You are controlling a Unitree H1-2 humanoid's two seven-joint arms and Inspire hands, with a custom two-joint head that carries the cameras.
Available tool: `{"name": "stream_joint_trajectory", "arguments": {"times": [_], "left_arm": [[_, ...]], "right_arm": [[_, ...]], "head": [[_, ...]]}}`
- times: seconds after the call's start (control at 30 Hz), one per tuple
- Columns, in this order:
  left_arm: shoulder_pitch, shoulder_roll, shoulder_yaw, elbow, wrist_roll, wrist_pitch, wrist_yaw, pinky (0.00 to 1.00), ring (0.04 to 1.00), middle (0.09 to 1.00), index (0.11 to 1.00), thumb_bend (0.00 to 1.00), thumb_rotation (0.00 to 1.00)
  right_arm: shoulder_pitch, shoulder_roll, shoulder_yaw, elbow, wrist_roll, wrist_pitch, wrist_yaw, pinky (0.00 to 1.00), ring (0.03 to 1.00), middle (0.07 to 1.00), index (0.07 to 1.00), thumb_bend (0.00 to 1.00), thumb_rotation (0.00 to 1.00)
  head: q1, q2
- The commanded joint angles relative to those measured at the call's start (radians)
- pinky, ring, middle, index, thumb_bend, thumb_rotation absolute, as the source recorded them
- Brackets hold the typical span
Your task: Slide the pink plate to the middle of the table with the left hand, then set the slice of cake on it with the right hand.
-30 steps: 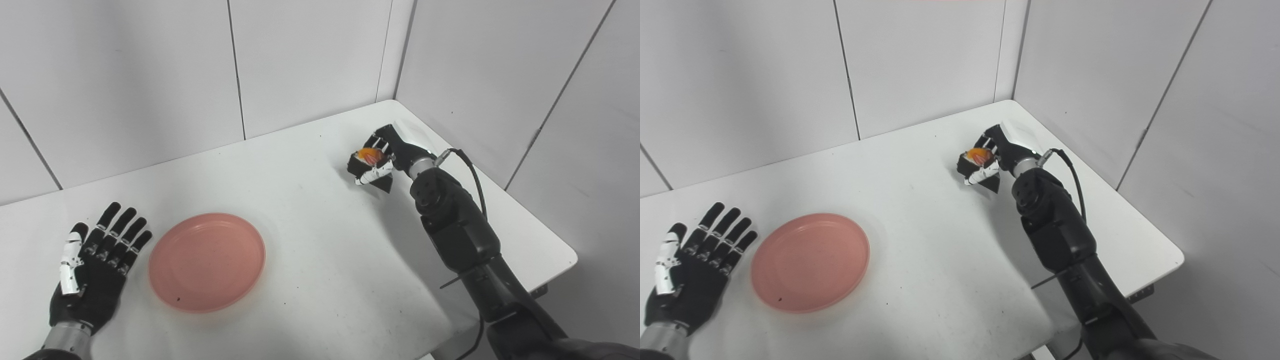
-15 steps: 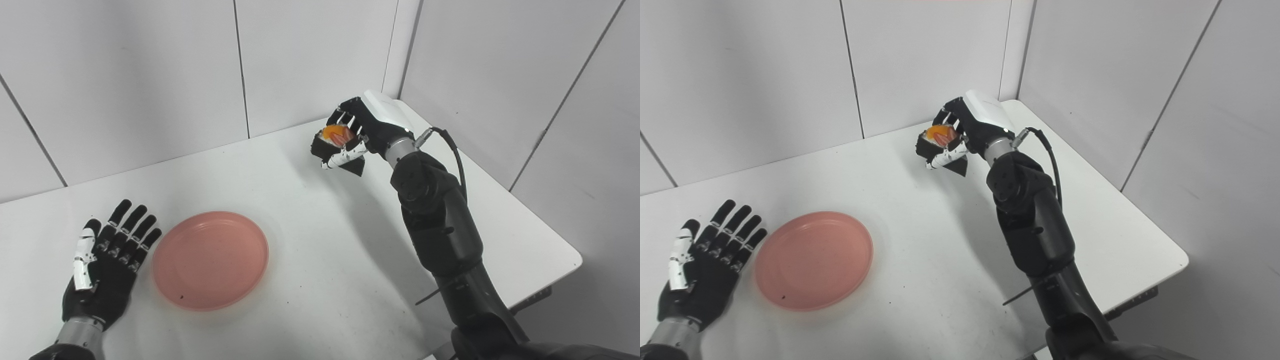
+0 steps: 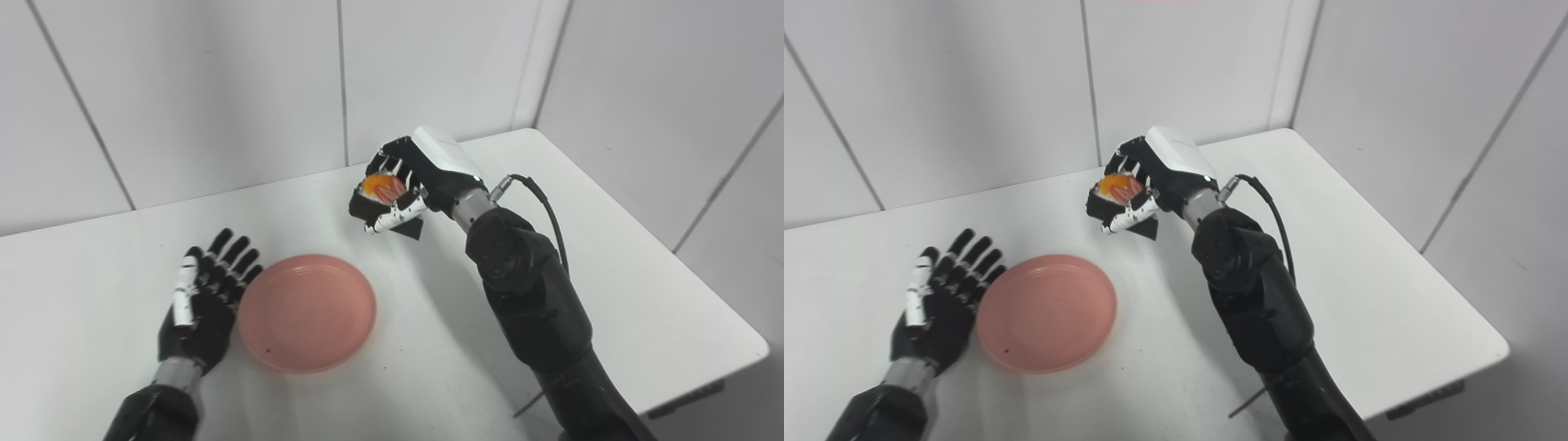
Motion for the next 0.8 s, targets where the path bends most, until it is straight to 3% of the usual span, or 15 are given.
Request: {"name": "stream_joint_trajectory", "arguments": {"times": [0.0,0.43,0.77], "left_arm": [[0.028,-0.016,-0.014,0.021,0.034,0.078,0.05,0.9,0.904,0.903,0.897,0.38,1.0],[0.016,-0.064,-0.036,0.024,0.071,0.072,0.097,0.88,0.879,0.879,0.878,0.36,1.0],[0.01,-0.076,-0.034,0.019,0.079,0.077,0.112,0.88,0.874,0.869,0.869,0.37,1.0]], "right_arm": [[-0.042,0.006,0.016,-0.003,0.027,-0.034,-0.041,0.34,0.412,0.477,0.487,0.51,0.12],[-0.035,0.051,0.167,0.089,0.083,-0.082,-0.13,0.35,0.421,0.479,0.488,0.51,0.12],[-0.015,0.063,0.24,0.143,0.102,-0.104,-0.148,0.34,0.399,0.465,0.487,0.51,0.13]], "head": [[0.038,0.004],[0.147,0.025],[0.145,0.049]]}}
